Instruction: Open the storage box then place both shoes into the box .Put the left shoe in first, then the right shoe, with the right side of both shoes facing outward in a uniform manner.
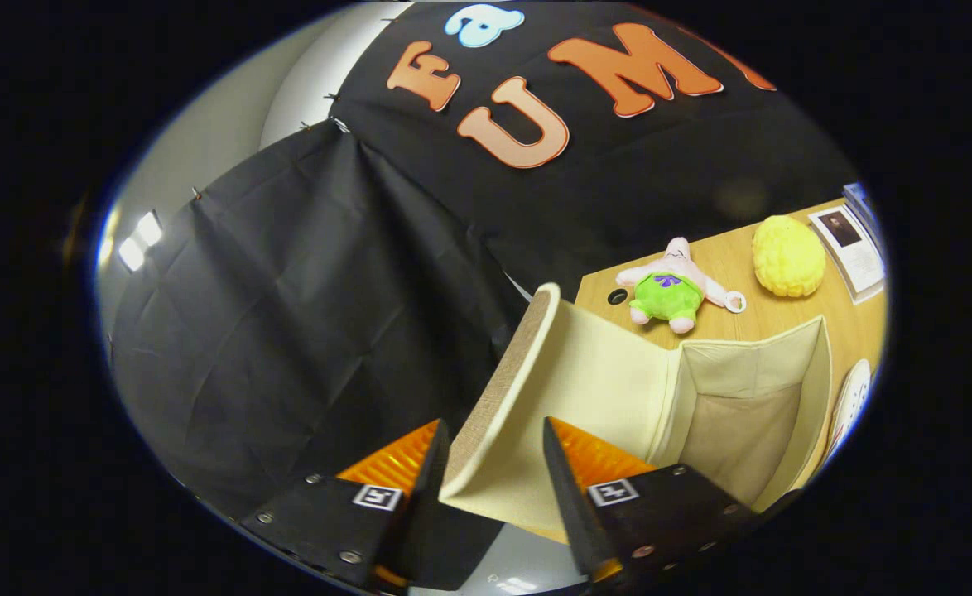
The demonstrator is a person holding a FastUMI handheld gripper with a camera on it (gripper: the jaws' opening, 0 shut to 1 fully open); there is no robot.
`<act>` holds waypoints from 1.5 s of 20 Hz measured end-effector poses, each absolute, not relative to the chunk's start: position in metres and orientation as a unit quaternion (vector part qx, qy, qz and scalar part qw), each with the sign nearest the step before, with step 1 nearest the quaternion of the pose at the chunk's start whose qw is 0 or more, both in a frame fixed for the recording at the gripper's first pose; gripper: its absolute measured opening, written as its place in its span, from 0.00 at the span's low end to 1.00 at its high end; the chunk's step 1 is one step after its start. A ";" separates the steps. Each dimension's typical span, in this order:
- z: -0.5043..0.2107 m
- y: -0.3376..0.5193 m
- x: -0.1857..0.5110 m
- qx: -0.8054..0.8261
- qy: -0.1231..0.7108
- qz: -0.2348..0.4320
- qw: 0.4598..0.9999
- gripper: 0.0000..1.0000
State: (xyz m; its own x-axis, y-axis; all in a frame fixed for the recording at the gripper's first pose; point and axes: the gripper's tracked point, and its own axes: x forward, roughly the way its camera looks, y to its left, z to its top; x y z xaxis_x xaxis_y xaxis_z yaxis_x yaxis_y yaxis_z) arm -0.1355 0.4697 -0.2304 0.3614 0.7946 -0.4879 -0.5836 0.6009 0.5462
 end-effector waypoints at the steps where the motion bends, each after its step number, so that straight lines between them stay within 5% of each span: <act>1: -0.235 0.467 -0.133 0.132 0.371 0.418 0.819 0.89; 3: -0.238 0.455 -0.127 0.122 0.367 0.407 0.828 0.98; 14: -0.283 0.259 -0.058 0.036 0.329 0.216 0.919 0.98; 22: -0.340 0.118 -0.051 0.011 0.365 0.091 0.927 0.99; 26: -0.370 0.091 -0.054 0.017 0.395 0.077 0.915 0.94; 30: -0.404 0.079 -0.051 0.025 0.427 0.072 0.901 0.75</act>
State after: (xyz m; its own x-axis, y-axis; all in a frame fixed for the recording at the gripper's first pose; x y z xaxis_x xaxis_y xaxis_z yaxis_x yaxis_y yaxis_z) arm -0.0509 0.0789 -0.4038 0.6249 0.1518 -0.7658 -0.1091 0.9883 0.1069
